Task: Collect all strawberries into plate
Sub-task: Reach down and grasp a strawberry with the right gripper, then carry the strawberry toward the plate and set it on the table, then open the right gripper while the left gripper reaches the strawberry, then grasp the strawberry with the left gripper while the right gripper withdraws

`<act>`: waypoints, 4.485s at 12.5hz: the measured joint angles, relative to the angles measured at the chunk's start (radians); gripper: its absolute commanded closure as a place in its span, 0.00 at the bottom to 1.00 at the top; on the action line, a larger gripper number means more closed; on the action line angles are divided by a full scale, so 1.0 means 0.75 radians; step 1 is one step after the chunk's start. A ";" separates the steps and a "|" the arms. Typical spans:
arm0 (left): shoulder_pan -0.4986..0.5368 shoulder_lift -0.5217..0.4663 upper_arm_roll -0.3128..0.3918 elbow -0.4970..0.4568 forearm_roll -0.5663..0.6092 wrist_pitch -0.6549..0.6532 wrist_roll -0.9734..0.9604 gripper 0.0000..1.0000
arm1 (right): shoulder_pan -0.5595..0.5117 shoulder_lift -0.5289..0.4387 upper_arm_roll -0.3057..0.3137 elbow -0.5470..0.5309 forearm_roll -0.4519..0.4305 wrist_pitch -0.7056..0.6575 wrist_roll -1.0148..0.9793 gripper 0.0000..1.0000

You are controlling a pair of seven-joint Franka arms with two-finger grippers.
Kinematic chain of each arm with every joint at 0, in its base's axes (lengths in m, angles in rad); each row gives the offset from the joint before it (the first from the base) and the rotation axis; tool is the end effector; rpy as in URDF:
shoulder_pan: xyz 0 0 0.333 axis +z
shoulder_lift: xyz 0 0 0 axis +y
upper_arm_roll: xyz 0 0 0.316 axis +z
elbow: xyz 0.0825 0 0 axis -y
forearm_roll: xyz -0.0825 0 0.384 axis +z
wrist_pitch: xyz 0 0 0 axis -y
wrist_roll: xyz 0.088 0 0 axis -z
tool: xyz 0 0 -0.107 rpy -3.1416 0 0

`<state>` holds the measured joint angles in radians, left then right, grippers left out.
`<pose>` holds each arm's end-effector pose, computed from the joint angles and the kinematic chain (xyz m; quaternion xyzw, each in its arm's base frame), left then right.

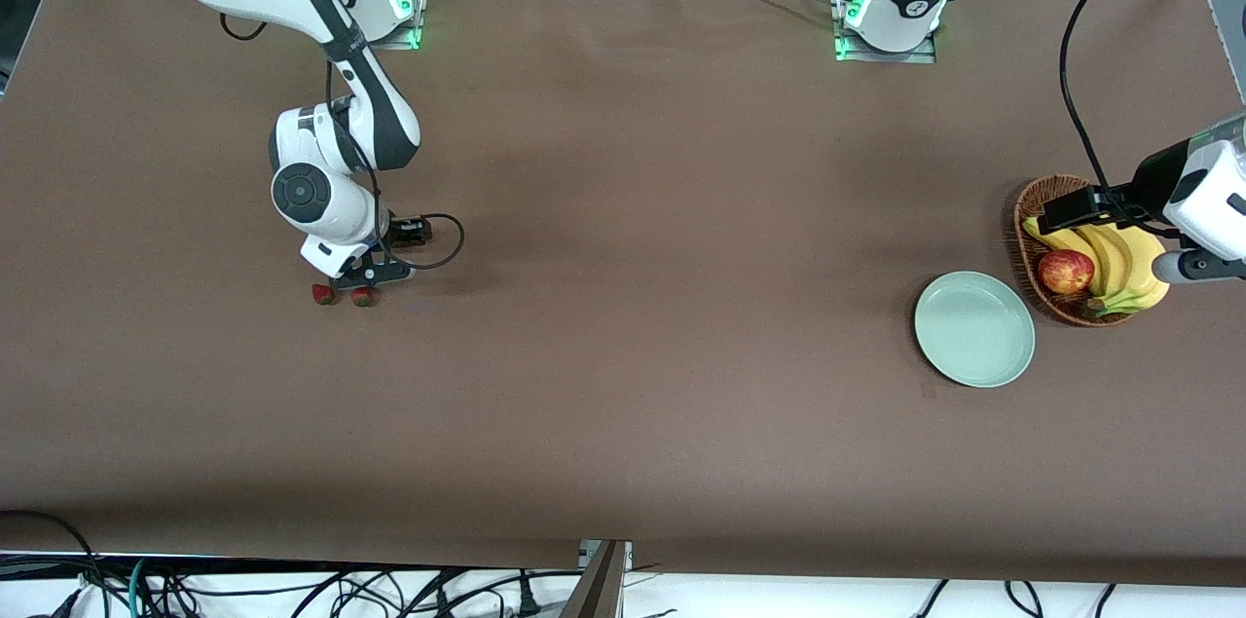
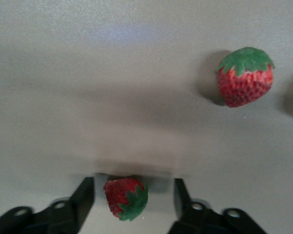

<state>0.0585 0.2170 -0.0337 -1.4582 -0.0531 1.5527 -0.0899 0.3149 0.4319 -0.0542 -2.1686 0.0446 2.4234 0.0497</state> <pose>0.6133 0.0115 0.5492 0.9960 0.0585 -0.0621 0.0282 0.5254 0.1395 0.1783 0.9922 0.0884 -0.0871 0.0120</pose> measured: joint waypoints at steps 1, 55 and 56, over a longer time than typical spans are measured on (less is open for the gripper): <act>0.000 0.000 -0.001 0.000 0.000 0.000 0.000 0.00 | 0.000 -0.001 0.000 -0.003 0.000 0.000 0.000 0.49; -0.245 0.714 -0.032 -0.044 -0.076 0.208 -0.008 0.00 | 0.447 0.786 0.467 1.426 -0.095 0.718 1.069 0.00; -0.262 0.713 -0.032 -0.045 -0.076 0.199 -0.017 0.00 | 0.435 0.771 0.470 1.426 -0.099 0.677 1.034 0.00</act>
<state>-0.1379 0.7521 -0.0575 -1.4917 -0.1103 1.7020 -0.1027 0.6415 1.0097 0.2982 -1.0990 -0.0293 2.9310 0.8251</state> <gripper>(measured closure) 0.000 0.000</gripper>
